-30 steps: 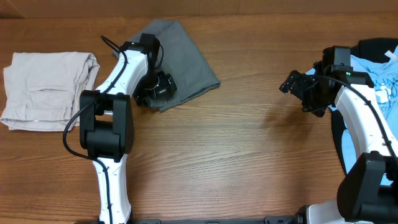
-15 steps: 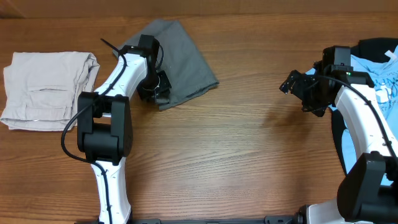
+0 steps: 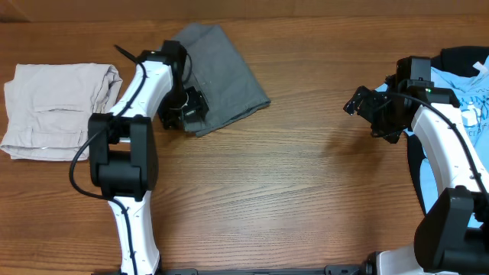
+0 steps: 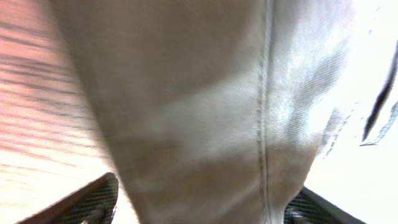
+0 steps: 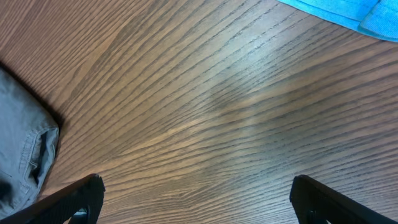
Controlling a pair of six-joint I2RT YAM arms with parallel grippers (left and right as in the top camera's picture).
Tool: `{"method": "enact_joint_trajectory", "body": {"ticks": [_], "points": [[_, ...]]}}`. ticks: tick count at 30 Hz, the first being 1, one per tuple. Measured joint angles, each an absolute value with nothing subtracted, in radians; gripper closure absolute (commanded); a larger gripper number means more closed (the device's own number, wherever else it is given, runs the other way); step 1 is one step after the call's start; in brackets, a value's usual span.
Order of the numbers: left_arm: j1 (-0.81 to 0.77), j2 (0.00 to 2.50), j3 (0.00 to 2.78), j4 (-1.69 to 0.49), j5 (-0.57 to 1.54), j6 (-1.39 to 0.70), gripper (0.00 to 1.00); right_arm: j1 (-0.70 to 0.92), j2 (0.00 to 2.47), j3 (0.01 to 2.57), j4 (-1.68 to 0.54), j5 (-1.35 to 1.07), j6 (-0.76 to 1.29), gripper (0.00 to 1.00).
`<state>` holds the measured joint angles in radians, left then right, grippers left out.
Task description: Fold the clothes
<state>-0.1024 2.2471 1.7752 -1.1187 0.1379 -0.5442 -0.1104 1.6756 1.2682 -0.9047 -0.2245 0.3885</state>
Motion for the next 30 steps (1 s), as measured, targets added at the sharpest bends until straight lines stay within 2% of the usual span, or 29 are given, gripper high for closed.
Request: {"method": "enact_joint_trajectory", "body": {"ticks": [1, 17, 24, 28, 30], "points": [[-0.102, 2.241, 1.776, -1.117, 0.138, -0.543, 0.00, -0.110, 1.676, 1.268, -0.904, -0.224, 0.388, 0.00], [-0.092, 2.223, 1.777, -1.021, 0.135, -0.559, 0.00, -0.110, 1.676, 1.268, -0.905, -0.224, 0.389, 0.00], [-0.092, 2.223, 1.693, -0.939, 0.129, -0.595, 0.00, -0.110, 1.676, 1.268, -0.905, -0.224, 0.388, 0.00], [-0.092, 2.198, 1.649, -0.878, 0.126, -0.631, 0.07, -0.110, 1.676, 1.268, -0.905, -0.224, 0.388, 0.00], [-0.091, 2.184, 1.623, -0.851, 0.120, -0.649, 0.16, -0.110, 1.676, 1.268, -0.905, -0.224, 0.389, 0.00]]}}
